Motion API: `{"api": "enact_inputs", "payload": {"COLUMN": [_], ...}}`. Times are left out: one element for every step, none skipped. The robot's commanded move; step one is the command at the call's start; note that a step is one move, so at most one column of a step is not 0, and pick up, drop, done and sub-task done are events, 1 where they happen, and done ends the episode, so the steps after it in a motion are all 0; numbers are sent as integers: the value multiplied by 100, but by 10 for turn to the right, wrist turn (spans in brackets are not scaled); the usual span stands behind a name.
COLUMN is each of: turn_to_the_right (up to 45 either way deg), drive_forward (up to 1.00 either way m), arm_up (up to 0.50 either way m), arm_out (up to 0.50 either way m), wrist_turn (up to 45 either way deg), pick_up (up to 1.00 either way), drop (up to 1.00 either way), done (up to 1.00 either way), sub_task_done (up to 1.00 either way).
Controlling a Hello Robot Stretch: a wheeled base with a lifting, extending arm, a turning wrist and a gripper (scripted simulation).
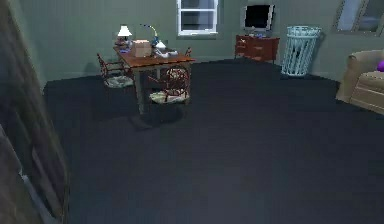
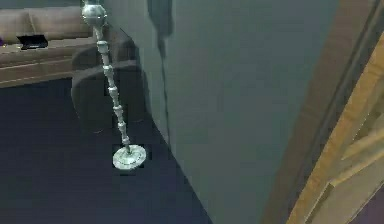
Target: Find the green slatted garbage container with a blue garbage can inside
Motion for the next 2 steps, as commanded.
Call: {"api": "enact_inputs", "payload": {"turn_to_the_right": [270, 0], "drive_forward": [0, 100], "arm_up": [0, 0], "arm_out": [0, 0], "wrist_turn": [0, 0], "pick_up": [0, 0], "drop": [0, 0], "done": [0, 0], "sub_task_done": [0, 0]}}
